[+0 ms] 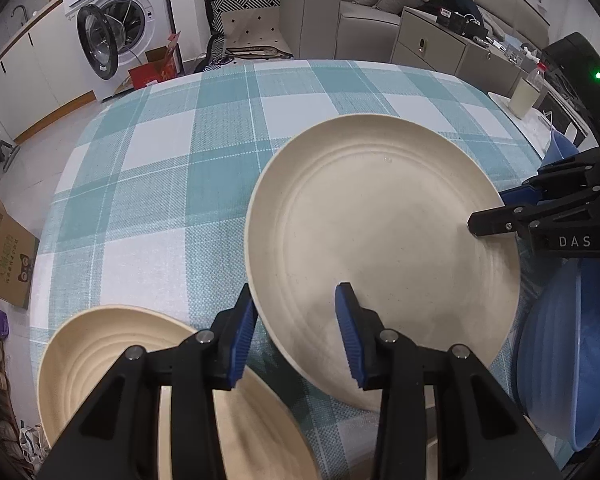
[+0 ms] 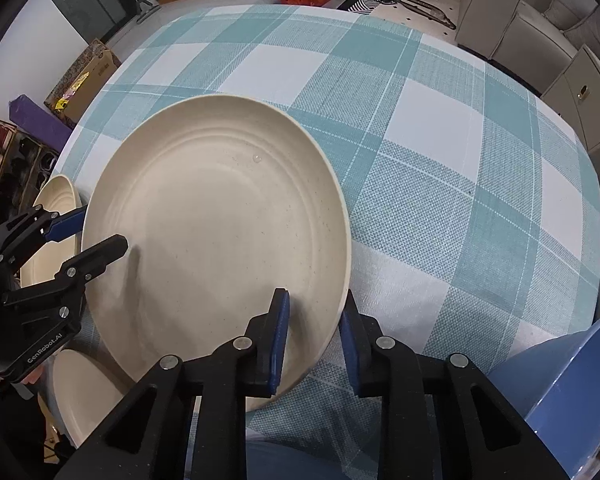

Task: Organize plates and bowls
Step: 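Lift and tilt the cream plate up with both grippers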

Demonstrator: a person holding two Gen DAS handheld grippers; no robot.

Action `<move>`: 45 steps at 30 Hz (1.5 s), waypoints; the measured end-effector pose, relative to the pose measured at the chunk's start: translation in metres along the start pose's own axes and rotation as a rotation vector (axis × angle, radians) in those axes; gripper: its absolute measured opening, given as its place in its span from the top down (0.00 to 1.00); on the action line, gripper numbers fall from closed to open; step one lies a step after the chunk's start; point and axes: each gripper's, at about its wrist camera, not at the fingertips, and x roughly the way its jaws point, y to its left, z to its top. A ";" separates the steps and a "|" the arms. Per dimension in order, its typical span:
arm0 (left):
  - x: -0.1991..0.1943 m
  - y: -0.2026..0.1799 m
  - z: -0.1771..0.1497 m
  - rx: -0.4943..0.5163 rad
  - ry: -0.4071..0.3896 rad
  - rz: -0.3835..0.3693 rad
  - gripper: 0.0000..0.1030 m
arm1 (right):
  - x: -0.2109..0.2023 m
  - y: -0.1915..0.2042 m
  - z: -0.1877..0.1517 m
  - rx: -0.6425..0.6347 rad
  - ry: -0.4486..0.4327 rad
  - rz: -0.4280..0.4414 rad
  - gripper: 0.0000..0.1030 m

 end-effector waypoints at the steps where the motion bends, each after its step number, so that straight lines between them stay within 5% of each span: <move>1: -0.002 0.001 0.000 -0.003 -0.005 0.002 0.63 | -0.001 0.001 0.000 -0.003 -0.002 -0.001 0.76; 19: -0.044 0.013 -0.001 -0.041 -0.097 0.014 0.63 | -0.049 0.005 -0.013 -0.007 -0.078 0.007 0.77; 45: -0.140 0.025 -0.046 -0.064 -0.251 0.061 0.63 | -0.135 0.080 -0.057 -0.074 -0.212 -0.015 0.77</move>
